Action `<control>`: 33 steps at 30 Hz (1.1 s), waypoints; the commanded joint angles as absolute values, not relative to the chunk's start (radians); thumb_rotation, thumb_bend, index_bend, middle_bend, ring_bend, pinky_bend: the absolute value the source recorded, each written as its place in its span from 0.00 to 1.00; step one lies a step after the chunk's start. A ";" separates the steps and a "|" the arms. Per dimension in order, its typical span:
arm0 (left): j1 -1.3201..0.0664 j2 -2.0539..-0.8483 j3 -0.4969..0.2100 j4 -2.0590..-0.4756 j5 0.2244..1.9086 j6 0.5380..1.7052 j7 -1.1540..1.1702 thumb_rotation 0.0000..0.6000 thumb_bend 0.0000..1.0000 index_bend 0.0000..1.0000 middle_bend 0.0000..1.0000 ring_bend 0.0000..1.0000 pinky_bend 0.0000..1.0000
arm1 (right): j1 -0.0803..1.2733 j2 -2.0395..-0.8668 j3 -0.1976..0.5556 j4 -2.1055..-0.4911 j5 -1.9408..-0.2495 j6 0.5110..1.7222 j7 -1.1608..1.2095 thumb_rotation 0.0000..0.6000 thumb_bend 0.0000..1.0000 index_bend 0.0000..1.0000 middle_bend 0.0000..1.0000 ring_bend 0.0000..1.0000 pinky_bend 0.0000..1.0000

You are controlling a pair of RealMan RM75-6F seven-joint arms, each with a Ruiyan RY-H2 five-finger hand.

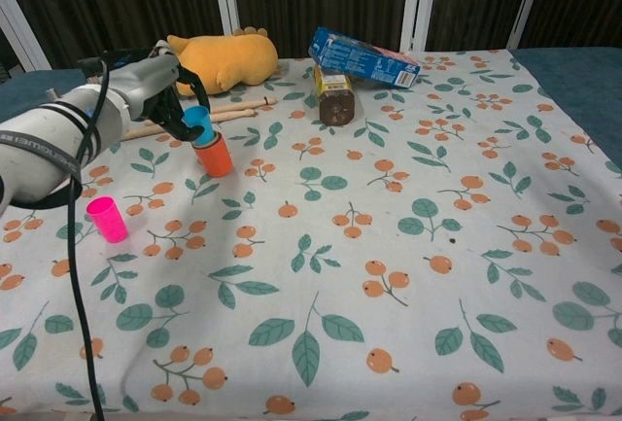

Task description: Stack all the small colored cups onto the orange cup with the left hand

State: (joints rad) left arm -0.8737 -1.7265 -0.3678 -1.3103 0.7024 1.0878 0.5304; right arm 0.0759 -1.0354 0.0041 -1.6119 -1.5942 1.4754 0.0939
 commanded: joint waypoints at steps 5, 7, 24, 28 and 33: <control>-0.878 -1.741 -0.359 -1.302 0.709 1.083 0.529 1.00 0.37 0.54 1.00 1.00 1.00 | 0.075 -1.035 0.006 -1.611 -1.592 1.477 0.098 1.00 0.12 0.00 0.00 0.00 0.00; -0.879 -1.747 -0.355 -1.298 0.708 1.083 0.534 1.00 0.38 0.49 1.00 1.00 1.00 | 0.076 -1.034 0.005 -1.611 -1.594 1.476 0.098 1.00 0.12 0.00 0.00 0.00 0.00; -0.735 -1.554 -0.232 -1.630 0.886 1.162 0.462 1.00 0.37 0.00 1.00 1.00 1.00 | 0.076 -1.038 -0.002 -1.611 -1.604 1.472 0.089 1.00 0.12 0.00 0.00 0.00 0.00; -0.648 -1.423 -0.130 -1.779 0.968 1.151 0.393 1.00 0.37 0.00 1.00 1.00 1.00 | 0.078 -1.043 -0.009 -1.612 -1.615 1.468 0.077 1.00 0.12 0.00 0.00 0.00 0.00; -0.595 -1.355 -0.062 -1.841 1.049 1.144 0.340 1.00 0.36 0.00 1.00 1.00 1.00 | 0.082 -1.049 -0.021 -1.617 -1.632 1.456 0.066 1.00 0.12 0.00 0.00 0.00 0.00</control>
